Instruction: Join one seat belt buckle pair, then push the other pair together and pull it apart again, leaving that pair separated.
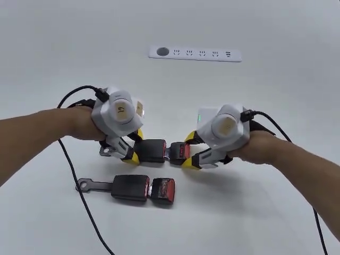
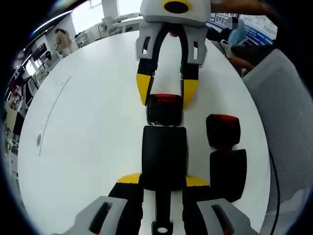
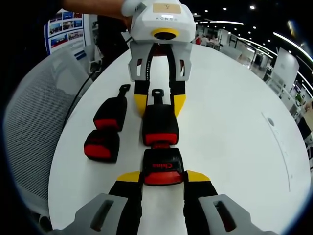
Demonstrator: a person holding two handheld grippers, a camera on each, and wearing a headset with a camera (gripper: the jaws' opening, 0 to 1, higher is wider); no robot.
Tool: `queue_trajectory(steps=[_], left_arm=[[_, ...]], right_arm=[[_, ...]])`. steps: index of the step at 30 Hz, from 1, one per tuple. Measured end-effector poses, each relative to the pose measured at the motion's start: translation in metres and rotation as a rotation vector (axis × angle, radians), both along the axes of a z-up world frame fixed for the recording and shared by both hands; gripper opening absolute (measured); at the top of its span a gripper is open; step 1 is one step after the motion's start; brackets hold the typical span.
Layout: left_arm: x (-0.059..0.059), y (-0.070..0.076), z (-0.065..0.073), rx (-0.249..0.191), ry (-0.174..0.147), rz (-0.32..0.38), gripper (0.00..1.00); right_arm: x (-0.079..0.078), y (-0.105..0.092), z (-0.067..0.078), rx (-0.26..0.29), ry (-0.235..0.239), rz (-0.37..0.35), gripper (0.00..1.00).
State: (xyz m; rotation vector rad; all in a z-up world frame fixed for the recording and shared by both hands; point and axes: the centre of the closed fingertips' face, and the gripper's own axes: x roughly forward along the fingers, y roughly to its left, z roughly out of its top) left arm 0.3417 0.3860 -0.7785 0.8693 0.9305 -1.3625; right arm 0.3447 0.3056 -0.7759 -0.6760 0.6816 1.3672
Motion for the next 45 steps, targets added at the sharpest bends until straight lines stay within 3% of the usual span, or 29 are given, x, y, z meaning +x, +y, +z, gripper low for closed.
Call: queue_trajectory(steps=[8, 45], left_arm=[[-0.0027, -0.0018, 0.0022, -0.007, -0.006, -0.003, 0.3], [-0.0006, -0.0004, 0.0003, 0.037, 0.001, 0.0, 0.31]], right_arm=[[-0.0001, 0.0039, 0.0005, 0.0, -0.004, -0.005, 0.26], [0.0, 0.0016, 0.0013, -0.005, -0.01, 0.008, 0.28]])
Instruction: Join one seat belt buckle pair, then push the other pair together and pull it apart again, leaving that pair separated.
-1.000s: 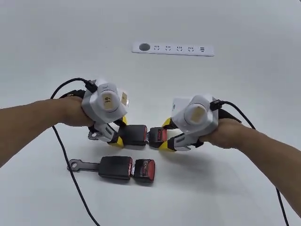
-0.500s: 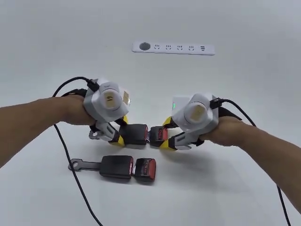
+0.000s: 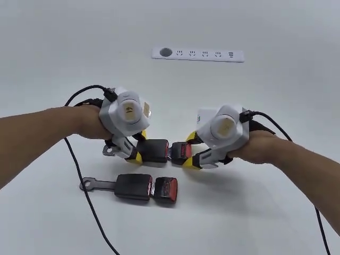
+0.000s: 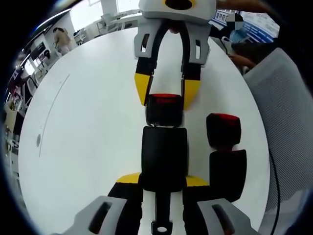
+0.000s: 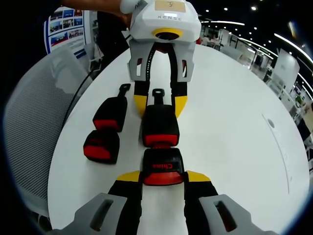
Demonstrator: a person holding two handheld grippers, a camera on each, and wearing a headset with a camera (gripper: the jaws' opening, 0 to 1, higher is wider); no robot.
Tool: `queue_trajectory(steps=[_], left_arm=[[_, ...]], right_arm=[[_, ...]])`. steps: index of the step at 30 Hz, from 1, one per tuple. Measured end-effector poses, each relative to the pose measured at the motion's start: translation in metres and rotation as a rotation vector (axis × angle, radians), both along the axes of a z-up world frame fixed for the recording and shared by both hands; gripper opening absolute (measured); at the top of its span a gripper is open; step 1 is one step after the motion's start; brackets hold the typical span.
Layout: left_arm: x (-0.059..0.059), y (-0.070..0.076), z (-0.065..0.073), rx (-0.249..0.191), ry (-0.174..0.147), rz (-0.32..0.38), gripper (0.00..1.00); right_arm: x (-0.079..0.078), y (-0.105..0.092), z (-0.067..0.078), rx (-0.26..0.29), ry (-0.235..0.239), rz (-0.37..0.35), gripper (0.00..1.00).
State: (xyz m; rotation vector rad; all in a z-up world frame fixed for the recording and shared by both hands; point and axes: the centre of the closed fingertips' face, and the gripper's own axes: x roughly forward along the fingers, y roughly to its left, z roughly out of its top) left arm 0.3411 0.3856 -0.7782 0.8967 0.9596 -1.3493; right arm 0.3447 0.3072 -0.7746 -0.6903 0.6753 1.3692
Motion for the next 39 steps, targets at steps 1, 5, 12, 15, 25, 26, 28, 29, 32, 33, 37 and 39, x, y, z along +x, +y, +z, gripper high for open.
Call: queue_trajectory(steps=[1, 5, 12, 15, 25, 26, 28, 29, 32, 33, 37, 39], left_arm=[[0.001, 0.0, -0.001, 0.001, 0.0, 0.001, 0.31], [0.001, 0.001, -0.002, 0.011, -0.001, 0.001, 0.31], [0.003, 0.003, -0.004, 0.01, -0.001, 0.009, 0.31], [0.003, 0.004, -0.005, 0.003, -0.001, 0.014, 0.31], [0.002, 0.003, -0.006, -0.003, 0.002, 0.015, 0.31], [0.002, 0.003, -0.006, -0.003, 0.002, 0.013, 0.31], [0.002, 0.003, -0.006, -0.004, 0.002, 0.013, 0.31], [0.002, 0.003, -0.006, -0.005, 0.002, 0.013, 0.32], [0.002, 0.003, -0.005, -0.01, 0.002, 0.013, 0.32], [0.002, 0.003, -0.005, -0.012, 0.003, 0.013, 0.32], [0.002, 0.003, -0.005, -0.012, 0.004, 0.01, 0.32], [0.002, 0.003, -0.005, -0.012, 0.003, 0.009, 0.32]], right_arm=[[0.0, 0.0, 0.0, 0.0, 0.001, 0.0, 0.28], [0.0, -0.002, -0.001, -0.001, 0.002, 0.001, 0.29], [0.0, -0.009, -0.002, -0.014, 0.002, 0.004, 0.29], [0.001, -0.016, -0.001, -0.021, 0.001, 0.012, 0.29], [0.001, -0.016, -0.002, -0.016, 0.006, 0.011, 0.29], [0.0, -0.016, -0.002, -0.016, 0.007, 0.01, 0.29], [0.0, -0.016, -0.001, -0.017, 0.006, 0.011, 0.29], [0.0, -0.017, -0.001, -0.018, 0.005, 0.011, 0.29], [0.0, -0.018, -0.001, -0.024, 0.003, 0.012, 0.29], [0.0, -0.019, -0.001, -0.025, 0.003, 0.011, 0.29], [0.001, -0.022, -0.001, -0.031, 0.003, 0.008, 0.29], [0.0, -0.023, 0.0, -0.033, 0.004, 0.005, 0.29]])
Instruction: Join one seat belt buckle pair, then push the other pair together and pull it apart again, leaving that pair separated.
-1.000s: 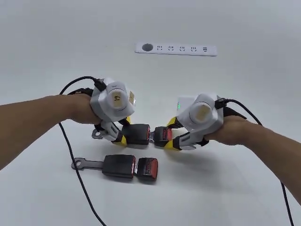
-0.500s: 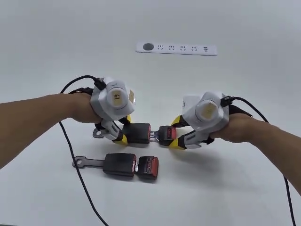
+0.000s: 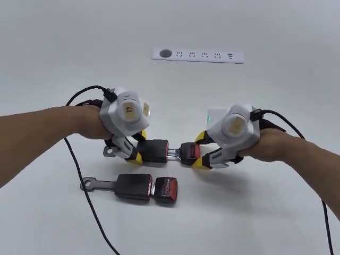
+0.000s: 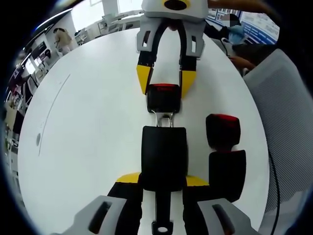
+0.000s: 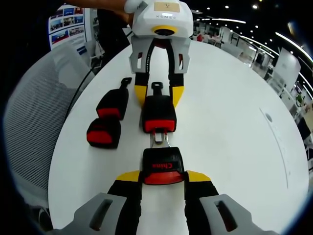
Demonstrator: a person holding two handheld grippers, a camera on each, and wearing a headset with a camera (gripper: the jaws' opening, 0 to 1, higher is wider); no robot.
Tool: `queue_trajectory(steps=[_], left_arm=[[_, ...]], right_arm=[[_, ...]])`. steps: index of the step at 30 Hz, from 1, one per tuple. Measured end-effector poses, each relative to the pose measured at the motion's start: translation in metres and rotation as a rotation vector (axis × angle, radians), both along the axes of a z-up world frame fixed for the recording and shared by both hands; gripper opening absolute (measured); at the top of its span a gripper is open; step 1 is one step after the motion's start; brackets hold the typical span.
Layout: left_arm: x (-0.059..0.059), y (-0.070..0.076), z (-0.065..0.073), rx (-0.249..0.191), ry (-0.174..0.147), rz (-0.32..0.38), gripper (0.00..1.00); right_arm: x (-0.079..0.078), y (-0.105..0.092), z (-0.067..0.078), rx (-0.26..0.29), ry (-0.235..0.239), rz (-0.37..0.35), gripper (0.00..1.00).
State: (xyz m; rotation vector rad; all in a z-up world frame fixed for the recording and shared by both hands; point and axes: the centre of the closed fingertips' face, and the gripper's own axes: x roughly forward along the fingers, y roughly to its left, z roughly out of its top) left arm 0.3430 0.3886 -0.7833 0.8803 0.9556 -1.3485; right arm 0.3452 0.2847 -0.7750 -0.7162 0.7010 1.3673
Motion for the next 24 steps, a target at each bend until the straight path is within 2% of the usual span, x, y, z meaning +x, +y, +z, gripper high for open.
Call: queue_trajectory(steps=[24], left_arm=[[0.001, 0.001, 0.0, 0.0, 0.001, 0.002, 0.32]], right_arm=[[0.003, -0.027, 0.0, -0.028, 0.007, -0.017, 0.3]])
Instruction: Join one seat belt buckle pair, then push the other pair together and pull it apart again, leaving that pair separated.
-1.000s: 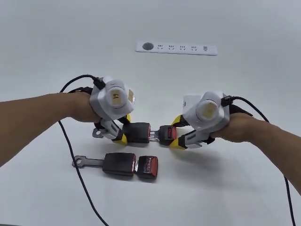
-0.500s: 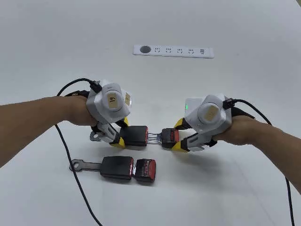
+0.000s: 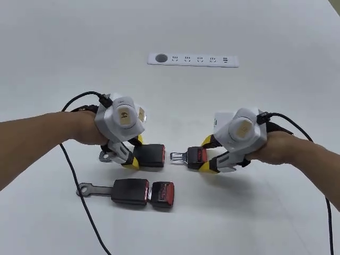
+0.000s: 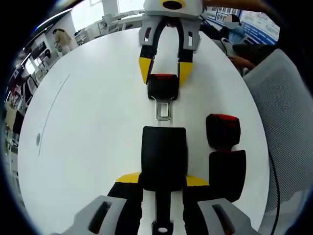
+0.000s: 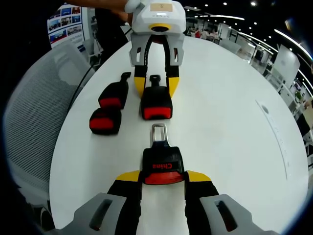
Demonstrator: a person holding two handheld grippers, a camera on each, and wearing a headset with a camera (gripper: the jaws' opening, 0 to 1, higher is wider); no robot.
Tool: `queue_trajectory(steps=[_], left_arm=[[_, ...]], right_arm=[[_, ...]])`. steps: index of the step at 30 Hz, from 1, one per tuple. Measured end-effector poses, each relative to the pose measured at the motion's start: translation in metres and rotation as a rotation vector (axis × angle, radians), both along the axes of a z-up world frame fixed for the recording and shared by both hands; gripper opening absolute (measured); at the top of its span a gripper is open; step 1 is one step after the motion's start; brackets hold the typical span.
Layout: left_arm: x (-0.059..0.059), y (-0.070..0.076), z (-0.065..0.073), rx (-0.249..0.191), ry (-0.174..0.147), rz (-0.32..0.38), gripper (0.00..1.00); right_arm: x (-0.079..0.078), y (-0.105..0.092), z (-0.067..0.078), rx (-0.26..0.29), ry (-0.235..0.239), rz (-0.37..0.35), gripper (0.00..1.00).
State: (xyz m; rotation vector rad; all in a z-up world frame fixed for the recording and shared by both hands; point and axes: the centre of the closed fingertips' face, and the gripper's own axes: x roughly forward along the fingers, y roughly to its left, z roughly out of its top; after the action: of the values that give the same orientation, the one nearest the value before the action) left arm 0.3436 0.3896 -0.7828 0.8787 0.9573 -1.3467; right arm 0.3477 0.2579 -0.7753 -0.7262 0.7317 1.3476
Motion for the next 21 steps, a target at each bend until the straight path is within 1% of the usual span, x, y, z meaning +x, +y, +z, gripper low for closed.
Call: queue_trajectory(steps=[4, 8, 17, 21], left_arm=[[0.0, 0.0, 0.0, 0.001, 0.0, 0.0, 0.32], [0.002, 0.002, -0.002, 0.0, 0.0, 0.001, 0.32], [0.0, 0.0, 0.0, -0.015, -0.001, 0.003, 0.32], [-0.001, -0.001, 0.001, -0.023, -0.001, 0.001, 0.33]], right_arm=[[0.0, -0.005, 0.0, -0.009, 0.001, -0.002, 0.3], [0.0, -0.012, -0.001, -0.015, 0.003, -0.007, 0.3], [-0.001, -0.023, -0.003, -0.028, 0.002, -0.012, 0.31], [-0.003, -0.026, -0.005, -0.046, -0.001, 0.011, 0.31]])
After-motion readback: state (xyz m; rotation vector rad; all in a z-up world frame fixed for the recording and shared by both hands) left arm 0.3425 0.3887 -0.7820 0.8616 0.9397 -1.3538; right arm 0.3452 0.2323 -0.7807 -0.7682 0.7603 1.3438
